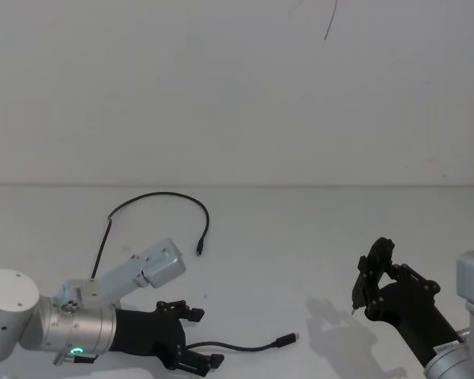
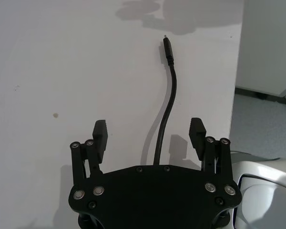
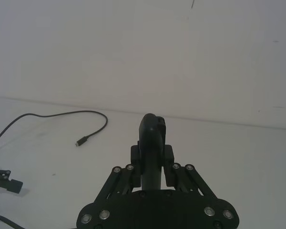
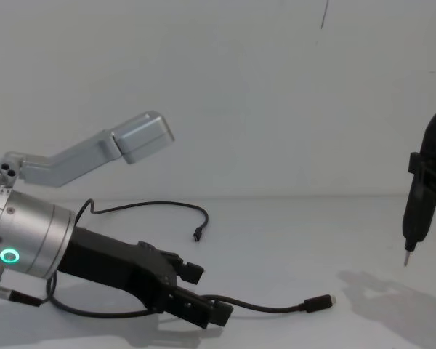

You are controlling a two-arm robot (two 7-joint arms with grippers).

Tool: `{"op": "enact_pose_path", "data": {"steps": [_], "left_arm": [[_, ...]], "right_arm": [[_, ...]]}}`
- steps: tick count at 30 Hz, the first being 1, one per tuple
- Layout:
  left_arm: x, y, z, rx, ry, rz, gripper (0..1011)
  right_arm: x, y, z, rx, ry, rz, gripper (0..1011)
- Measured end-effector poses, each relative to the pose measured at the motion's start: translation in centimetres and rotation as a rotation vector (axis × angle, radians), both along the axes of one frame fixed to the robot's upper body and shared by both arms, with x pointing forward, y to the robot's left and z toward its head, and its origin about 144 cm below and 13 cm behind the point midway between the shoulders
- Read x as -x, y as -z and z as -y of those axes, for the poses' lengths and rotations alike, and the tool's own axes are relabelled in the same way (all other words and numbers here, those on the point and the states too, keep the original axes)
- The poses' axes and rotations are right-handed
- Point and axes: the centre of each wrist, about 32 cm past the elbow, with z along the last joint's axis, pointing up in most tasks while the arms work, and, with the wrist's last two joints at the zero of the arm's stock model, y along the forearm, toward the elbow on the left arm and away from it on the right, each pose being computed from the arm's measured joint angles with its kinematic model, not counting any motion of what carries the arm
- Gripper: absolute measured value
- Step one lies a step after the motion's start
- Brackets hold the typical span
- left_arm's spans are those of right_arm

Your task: Pick up the data cable with the one hand.

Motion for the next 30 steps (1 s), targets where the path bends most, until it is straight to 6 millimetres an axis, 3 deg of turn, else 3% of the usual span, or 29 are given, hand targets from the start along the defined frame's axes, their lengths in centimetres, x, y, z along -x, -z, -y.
{"op": "enact_pose_path", "data": {"steps": [6, 30], "left_arm": [[0.01, 0.15, 0.15, -0.005, -0.003, -0.002, 916], [0.03, 0.37, 0.38, -0.014, -0.006, -0.006, 154]], "right_arm": [[0.00, 0.00, 0.00, 0.000, 0.000, 0.000, 263], [0.00, 0.00, 0.00, 0.000, 0.000, 0.000, 263]]}}
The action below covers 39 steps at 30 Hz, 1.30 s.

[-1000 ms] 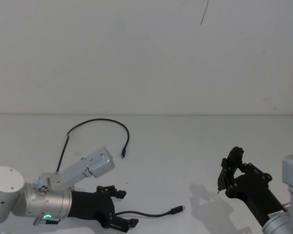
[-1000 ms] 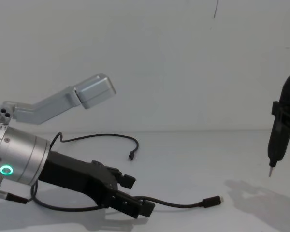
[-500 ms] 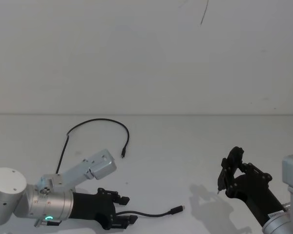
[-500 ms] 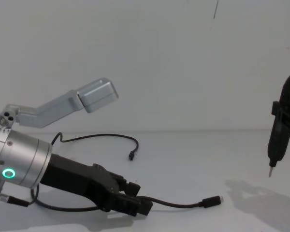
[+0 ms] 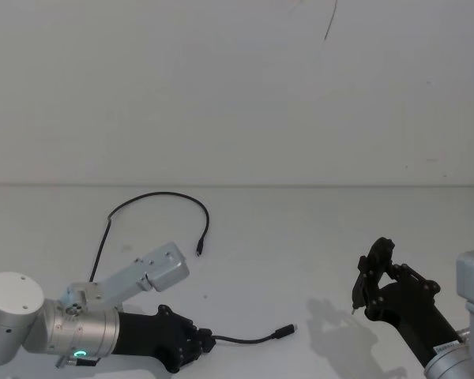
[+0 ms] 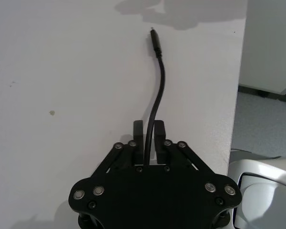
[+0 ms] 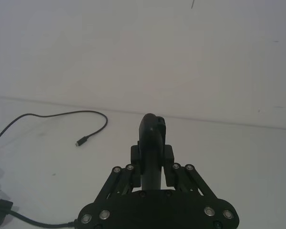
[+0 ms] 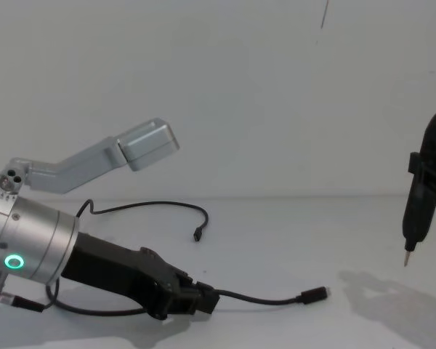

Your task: Pick up the data cable with the one hand.

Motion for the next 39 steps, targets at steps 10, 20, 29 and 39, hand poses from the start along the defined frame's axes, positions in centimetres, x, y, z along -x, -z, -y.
{"op": "enact_pose_path", "data": {"steps": [10, 20, 29, 39], "left_arm": [[0.1, 0.0, 0.2, 0.008, 0.000, 0.014, 41], [0.5, -0.3, 1.1, 0.069, 0.002, 0.086, 42], [1.1, -0.9, 1.7, 0.128, -0.006, 0.128, 42], [1.5, -1.3, 2.0, 0.160, -0.011, 0.147, 42]], "right_arm": [[0.0, -0.1, 0.2, -0.011, -0.008, 0.001, 263], [0.6, -1.5, 0.7, -0.077, -0.051, 0.032, 263], [1.4, -3.0, 0.3, -0.121, -0.093, 0.069, 263], [1.0, -3.5, -0.7, -0.134, -0.090, 0.087, 263]]}}
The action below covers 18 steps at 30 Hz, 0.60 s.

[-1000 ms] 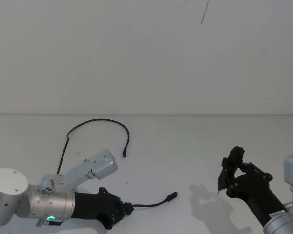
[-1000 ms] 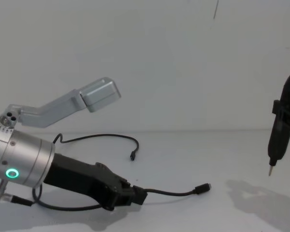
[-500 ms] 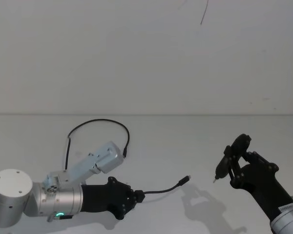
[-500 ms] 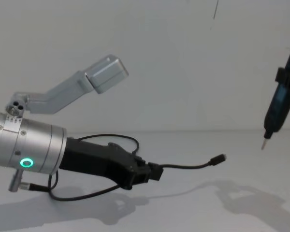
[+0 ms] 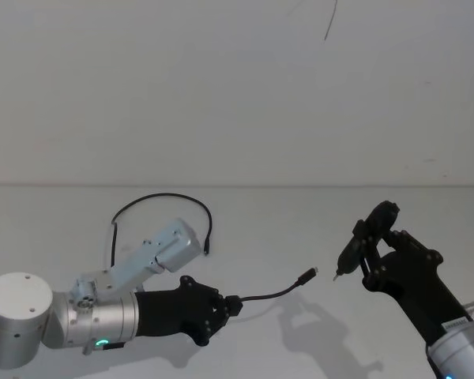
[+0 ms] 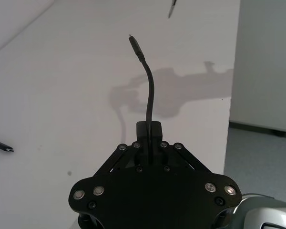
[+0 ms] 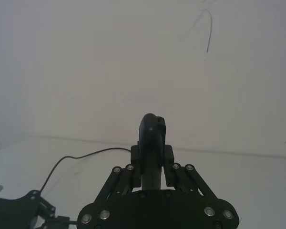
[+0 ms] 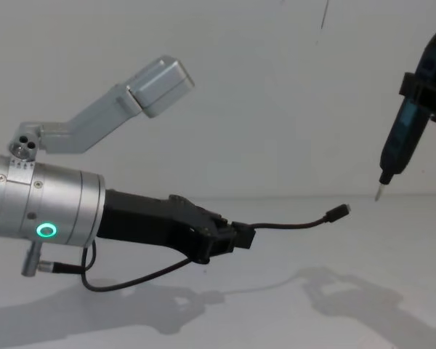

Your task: Pick up the data cable with the one hand.

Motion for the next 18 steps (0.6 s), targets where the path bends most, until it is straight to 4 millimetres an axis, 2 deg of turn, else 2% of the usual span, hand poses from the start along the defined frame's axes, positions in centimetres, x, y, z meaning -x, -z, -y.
{"op": "enact_pose_path", "data": {"steps": [18], "left_arm": [[0.3, -0.3, 0.2, 0.020, -0.003, 0.011, 41]], "right_arm": [[-2.7, 0.3, -1.1, -0.019, 0.099, 0.009, 263]]}}
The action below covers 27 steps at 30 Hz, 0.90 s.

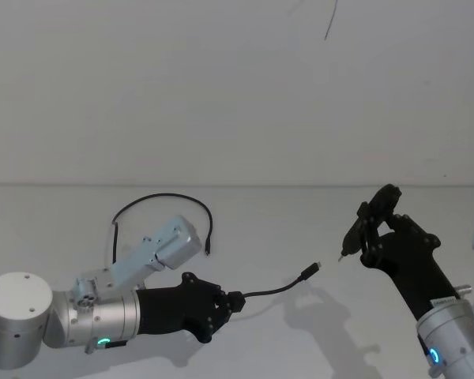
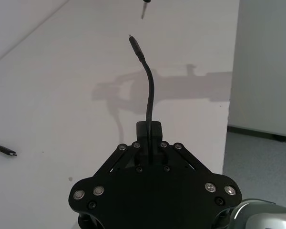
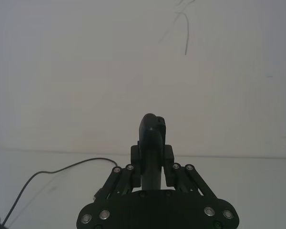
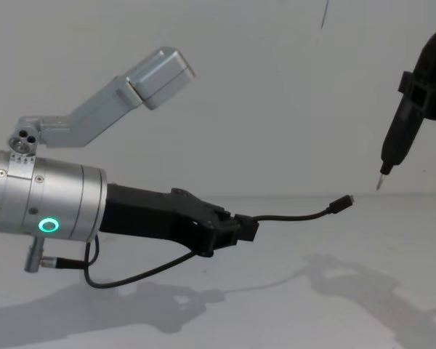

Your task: Pick up the data cable with the one hand.

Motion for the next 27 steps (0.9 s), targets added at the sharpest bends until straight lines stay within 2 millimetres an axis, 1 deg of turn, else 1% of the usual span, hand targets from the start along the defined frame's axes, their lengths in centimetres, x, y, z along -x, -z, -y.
{"op": "enact_pose_path", "data": {"steps": [10, 27], "left_arm": [[0.0, -0.1, 0.0, 0.003, 0.000, 0.002, 42], [0.1, -0.1, 0.0, 0.005, -0.001, 0.003, 42]], "right_arm": [[-0.8, 0.1, -0.1, -0.052, 0.012, -0.028, 263], [-1.1, 0.5, 0.0, -0.126, -0.025, -0.097, 263]]}}
